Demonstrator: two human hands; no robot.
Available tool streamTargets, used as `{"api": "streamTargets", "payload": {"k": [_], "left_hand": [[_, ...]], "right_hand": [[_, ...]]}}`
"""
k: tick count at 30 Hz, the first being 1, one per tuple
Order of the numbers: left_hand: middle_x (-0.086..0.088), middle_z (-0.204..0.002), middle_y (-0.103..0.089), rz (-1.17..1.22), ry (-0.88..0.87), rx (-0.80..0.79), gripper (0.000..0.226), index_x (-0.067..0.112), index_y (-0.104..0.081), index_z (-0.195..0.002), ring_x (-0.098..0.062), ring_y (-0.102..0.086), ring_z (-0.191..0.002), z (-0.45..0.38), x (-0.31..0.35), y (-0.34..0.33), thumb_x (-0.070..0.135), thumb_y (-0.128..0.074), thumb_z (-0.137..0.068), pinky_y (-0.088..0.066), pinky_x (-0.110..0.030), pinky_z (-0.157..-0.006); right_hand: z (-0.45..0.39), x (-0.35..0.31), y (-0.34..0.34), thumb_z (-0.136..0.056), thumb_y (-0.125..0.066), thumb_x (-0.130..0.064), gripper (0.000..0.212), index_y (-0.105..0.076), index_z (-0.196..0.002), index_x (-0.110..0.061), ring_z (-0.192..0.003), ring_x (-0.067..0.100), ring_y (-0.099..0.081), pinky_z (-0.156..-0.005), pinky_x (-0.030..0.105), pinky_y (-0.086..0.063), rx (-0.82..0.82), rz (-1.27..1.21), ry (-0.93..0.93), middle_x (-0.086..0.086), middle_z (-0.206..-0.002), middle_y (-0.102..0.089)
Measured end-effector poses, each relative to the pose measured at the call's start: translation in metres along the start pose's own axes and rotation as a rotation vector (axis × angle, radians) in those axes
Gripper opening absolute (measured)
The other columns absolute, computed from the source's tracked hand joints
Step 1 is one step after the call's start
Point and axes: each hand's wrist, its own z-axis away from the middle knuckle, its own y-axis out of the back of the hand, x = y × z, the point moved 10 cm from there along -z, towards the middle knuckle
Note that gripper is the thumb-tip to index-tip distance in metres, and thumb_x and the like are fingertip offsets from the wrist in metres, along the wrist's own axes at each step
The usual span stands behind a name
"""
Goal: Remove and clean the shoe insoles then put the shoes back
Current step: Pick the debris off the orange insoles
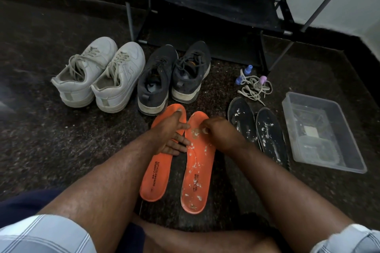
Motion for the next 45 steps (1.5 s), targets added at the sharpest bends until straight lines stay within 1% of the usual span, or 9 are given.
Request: {"api": "streamTargets", "payload": {"k": [3,6,13,17,23,28,36,42,45], "left_hand": [[-0.017,-0.097,-0.076,0.000,0.001,0.002,0.074,0.024,-0.063,-0.132,-0.034,-0.074,-0.090,0.000,0.001,0.000,0.073,-0.022,-0.095,-0.053,-0.048,-0.095],[-0.017,-0.098,-0.076,0.004,-0.004,0.002,0.074,0.023,-0.063,-0.132,-0.034,-0.074,-0.090,0.000,0.001,0.000,0.073,-0.022,-0.095,-0.054,-0.048,-0.094],[-0.017,-0.097,-0.076,0.002,-0.003,0.007,0.074,0.024,-0.062,-0.132,-0.034,-0.074,-0.091,0.001,0.001,-0.001,0.074,-0.022,-0.095,-0.053,-0.048,-0.095],[-0.017,-0.098,-0.076,0.005,-0.004,-0.002,0.074,0.024,-0.061,-0.133,-0.034,-0.074,-0.091,0.002,0.001,-0.001,0.073,-0.022,-0.095,-0.053,-0.048,-0.095],[-0.017,-0.099,-0.075,-0.001,-0.012,-0.006,0.073,0.025,-0.060,-0.135,-0.035,-0.073,-0.092,0.002,0.001,-0.002,0.072,-0.021,-0.096,-0.052,-0.049,-0.096],[-0.017,-0.096,-0.076,-0.003,-0.008,-0.006,0.074,0.024,-0.061,-0.133,-0.034,-0.074,-0.090,0.001,0.001,-0.002,0.072,-0.020,-0.096,-0.053,-0.047,-0.095],[-0.017,-0.098,-0.076,-0.009,-0.014,-0.007,0.074,0.024,-0.059,-0.135,-0.033,-0.074,-0.091,0.001,0.001,-0.001,0.072,-0.020,-0.096,-0.053,-0.047,-0.095],[-0.018,-0.103,-0.074,-0.010,-0.006,-0.009,0.075,0.026,-0.058,-0.138,-0.034,-0.073,-0.094,0.002,0.000,-0.003,0.072,-0.018,-0.096,-0.051,-0.048,-0.098],[-0.017,-0.102,-0.074,-0.009,-0.007,-0.003,0.074,0.025,-0.057,-0.138,-0.034,-0.073,-0.093,0.001,0.001,-0.001,0.072,-0.018,-0.096,-0.052,-0.048,-0.097]], "right_hand": [[0.000,0.015,0.007,-0.085,-0.057,-0.010,0.019,-0.068,-0.101,-0.013,-0.092,0.023,-0.064,-0.081,0.034,-0.049,-0.014,-0.001,-0.075,0.007,-0.099,-0.069],[0.002,0.014,0.018,-0.082,-0.059,-0.006,0.017,-0.067,-0.095,-0.014,-0.089,0.021,-0.064,-0.078,0.034,-0.050,0.089,-0.098,-0.099,0.004,-0.096,-0.070],[0.003,0.012,0.004,-0.086,-0.060,-0.018,0.013,-0.066,-0.098,-0.017,-0.093,0.024,-0.065,-0.079,0.032,-0.050,-0.037,-0.013,-0.094,0.006,-0.101,-0.069],[0.010,0.013,0.012,-0.086,-0.062,-0.017,0.011,-0.067,-0.095,-0.016,-0.092,0.025,-0.065,-0.077,0.031,-0.048,0.045,-0.061,-0.194,0.006,-0.099,-0.071],[0.006,-0.014,0.002,-0.085,-0.062,-0.018,0.011,-0.068,-0.094,-0.019,-0.089,0.019,-0.066,-0.080,0.036,-0.052,0.067,-0.190,-0.122,0.000,-0.096,-0.071],[0.005,-0.033,-0.012,-0.085,-0.058,-0.011,0.019,-0.067,-0.101,-0.014,-0.099,0.025,-0.061,-0.085,0.031,-0.046,-0.045,-0.021,0.033,0.006,-0.104,-0.068],[0.005,-0.013,0.009,-0.084,-0.057,-0.010,0.016,-0.068,-0.095,-0.015,-0.093,0.024,-0.064,-0.079,0.033,-0.048,0.070,-0.087,-0.073,0.006,-0.098,-0.070],[0.007,-0.025,-0.003,-0.084,-0.056,-0.011,0.015,-0.066,-0.090,-0.019,-0.089,0.018,-0.064,-0.076,0.028,-0.046,-0.006,-0.147,-0.050,-0.001,-0.095,-0.070],[0.003,-0.020,0.002,-0.084,-0.057,-0.012,0.013,-0.067,-0.092,-0.017,-0.089,0.020,-0.065,-0.078,0.036,-0.051,0.049,-0.186,-0.064,0.002,-0.094,-0.071]]}}
